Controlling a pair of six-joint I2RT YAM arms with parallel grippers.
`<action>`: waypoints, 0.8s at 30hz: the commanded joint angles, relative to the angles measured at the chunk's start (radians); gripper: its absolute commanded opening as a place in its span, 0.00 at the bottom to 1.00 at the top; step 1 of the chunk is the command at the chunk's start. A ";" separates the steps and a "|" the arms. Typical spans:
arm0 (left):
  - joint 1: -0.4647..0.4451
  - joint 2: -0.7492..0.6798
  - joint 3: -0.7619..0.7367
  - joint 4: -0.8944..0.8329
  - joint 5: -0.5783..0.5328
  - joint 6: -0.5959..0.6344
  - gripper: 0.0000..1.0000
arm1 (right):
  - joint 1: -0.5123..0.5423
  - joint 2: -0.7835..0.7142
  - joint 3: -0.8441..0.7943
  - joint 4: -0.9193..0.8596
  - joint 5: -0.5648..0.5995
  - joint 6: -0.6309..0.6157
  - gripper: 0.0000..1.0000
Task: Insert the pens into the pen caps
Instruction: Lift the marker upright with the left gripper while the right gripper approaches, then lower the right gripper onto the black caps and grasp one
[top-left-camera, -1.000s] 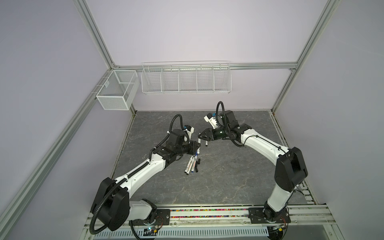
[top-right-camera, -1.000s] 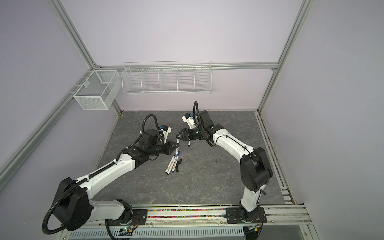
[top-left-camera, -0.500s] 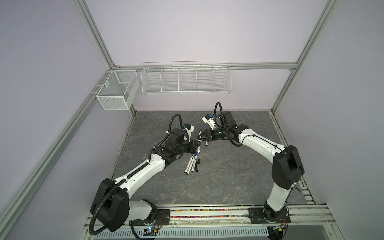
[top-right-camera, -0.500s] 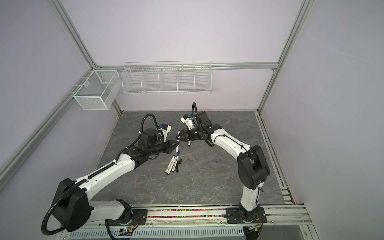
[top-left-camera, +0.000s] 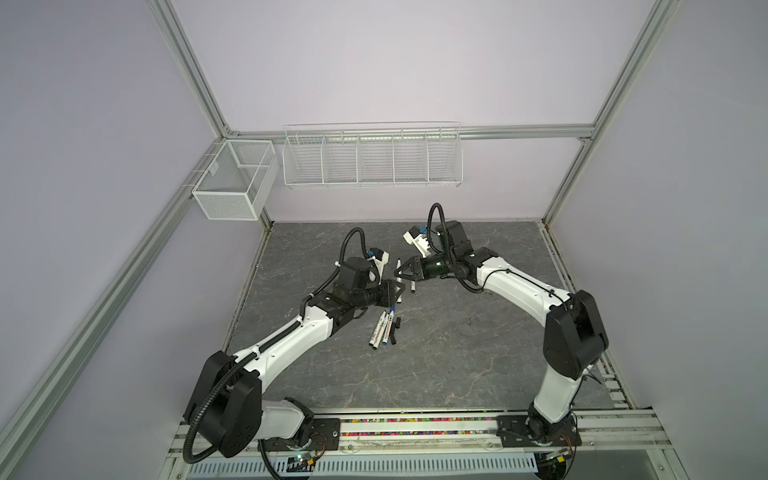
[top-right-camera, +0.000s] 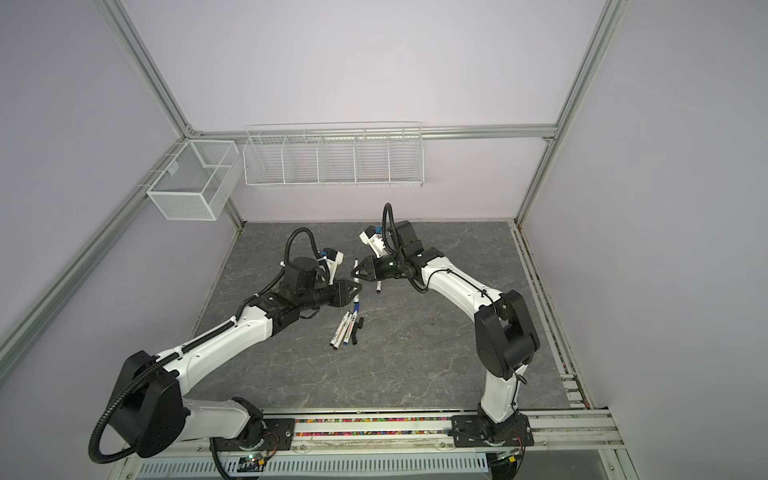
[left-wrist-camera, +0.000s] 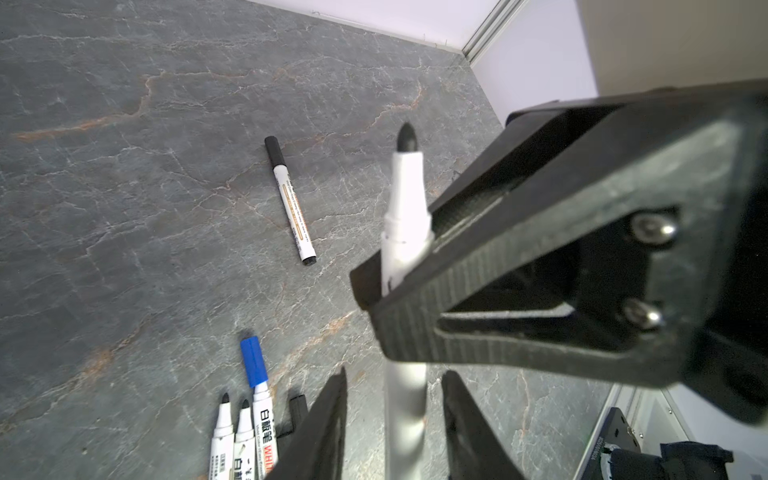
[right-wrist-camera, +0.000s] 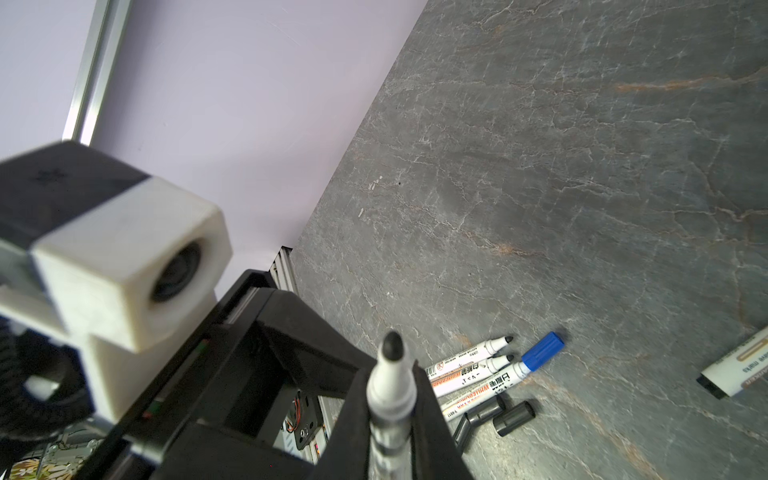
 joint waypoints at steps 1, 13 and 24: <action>-0.006 0.027 0.016 0.032 0.009 0.012 0.35 | -0.008 -0.023 -0.010 0.046 -0.009 0.015 0.16; -0.006 0.013 0.015 0.052 0.012 0.007 0.00 | -0.027 -0.026 -0.037 0.070 -0.020 0.053 0.17; 0.076 -0.127 -0.170 0.034 -0.340 -0.219 0.00 | 0.027 -0.027 -0.131 -0.258 0.196 -0.211 0.51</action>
